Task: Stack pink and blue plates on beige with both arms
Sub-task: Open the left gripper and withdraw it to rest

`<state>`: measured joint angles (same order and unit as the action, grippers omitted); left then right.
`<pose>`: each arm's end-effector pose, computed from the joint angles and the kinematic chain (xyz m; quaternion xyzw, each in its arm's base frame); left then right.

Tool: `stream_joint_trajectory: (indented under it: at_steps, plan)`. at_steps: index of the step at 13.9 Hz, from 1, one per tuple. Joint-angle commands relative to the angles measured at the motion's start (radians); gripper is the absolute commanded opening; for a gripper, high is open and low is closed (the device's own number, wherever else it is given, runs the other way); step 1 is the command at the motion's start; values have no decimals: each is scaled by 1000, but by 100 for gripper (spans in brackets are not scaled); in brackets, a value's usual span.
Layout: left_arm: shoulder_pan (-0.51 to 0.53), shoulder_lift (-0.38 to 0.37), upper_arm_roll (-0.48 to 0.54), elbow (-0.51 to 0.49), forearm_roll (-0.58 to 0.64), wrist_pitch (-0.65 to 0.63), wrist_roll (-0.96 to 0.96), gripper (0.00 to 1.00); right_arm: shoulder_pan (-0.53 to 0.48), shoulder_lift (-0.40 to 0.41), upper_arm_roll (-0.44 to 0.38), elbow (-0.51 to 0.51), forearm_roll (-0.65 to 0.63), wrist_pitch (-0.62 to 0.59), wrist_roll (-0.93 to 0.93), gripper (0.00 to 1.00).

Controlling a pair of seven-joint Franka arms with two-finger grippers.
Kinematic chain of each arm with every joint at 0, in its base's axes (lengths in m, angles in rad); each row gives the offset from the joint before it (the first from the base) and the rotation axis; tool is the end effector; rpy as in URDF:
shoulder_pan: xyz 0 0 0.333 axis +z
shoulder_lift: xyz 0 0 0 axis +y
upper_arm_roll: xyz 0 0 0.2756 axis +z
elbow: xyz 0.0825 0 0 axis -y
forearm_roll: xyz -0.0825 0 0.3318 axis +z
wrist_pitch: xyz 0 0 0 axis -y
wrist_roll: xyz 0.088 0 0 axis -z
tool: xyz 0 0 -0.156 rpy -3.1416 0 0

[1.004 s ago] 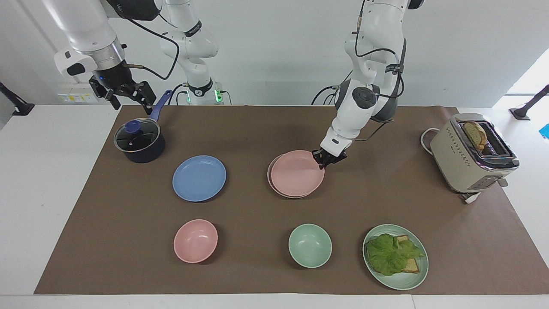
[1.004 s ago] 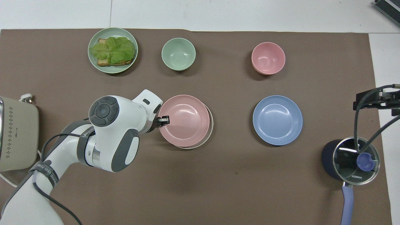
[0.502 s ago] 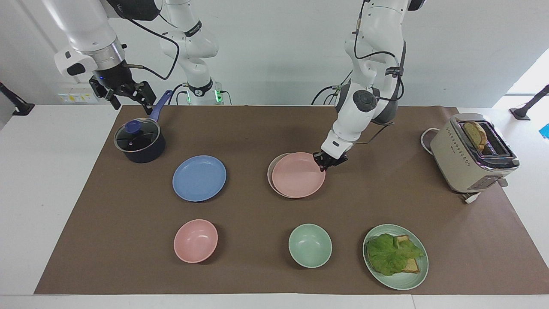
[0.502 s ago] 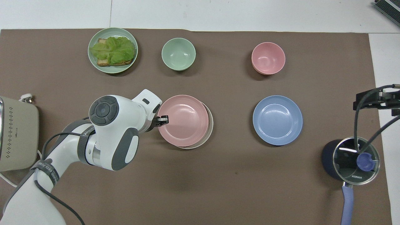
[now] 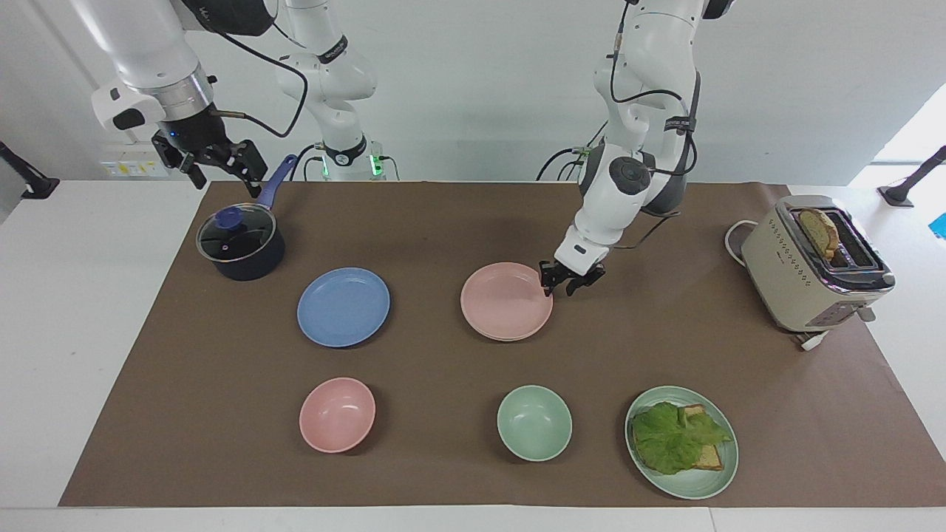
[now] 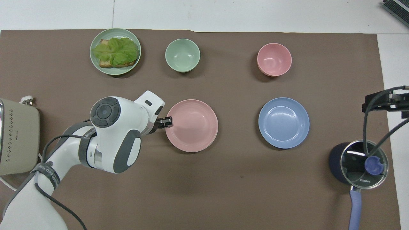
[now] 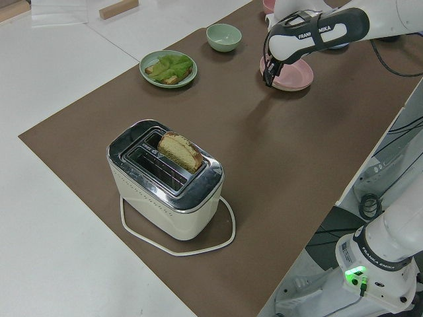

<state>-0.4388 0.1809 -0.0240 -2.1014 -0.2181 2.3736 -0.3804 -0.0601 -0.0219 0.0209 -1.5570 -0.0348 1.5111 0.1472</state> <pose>0.4775 -0.2491 0.2886 0.9951 0.0341 0.0080 0.0926 0.4887 -0.0247 0.5467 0.9954 -0.0939 -0.0110 0.0182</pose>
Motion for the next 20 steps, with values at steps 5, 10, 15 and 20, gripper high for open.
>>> stream_joint_trajectory:
  at_steps: [5,10,15,20]
  plan:
    - [152,-99,39,133,171,-295,115,100,-12,-21,4,-29,0,21,-17,100]
    - [288,-195,41,147,171,-413,318,100,-12,-27,4,-43,0,23,-15,100]
    - [376,-210,42,233,175,-542,445,100,-40,-32,4,-63,0,90,-61,100]
    - [390,-210,41,362,215,-680,445,100,-35,-32,5,-125,6,131,-66,100]
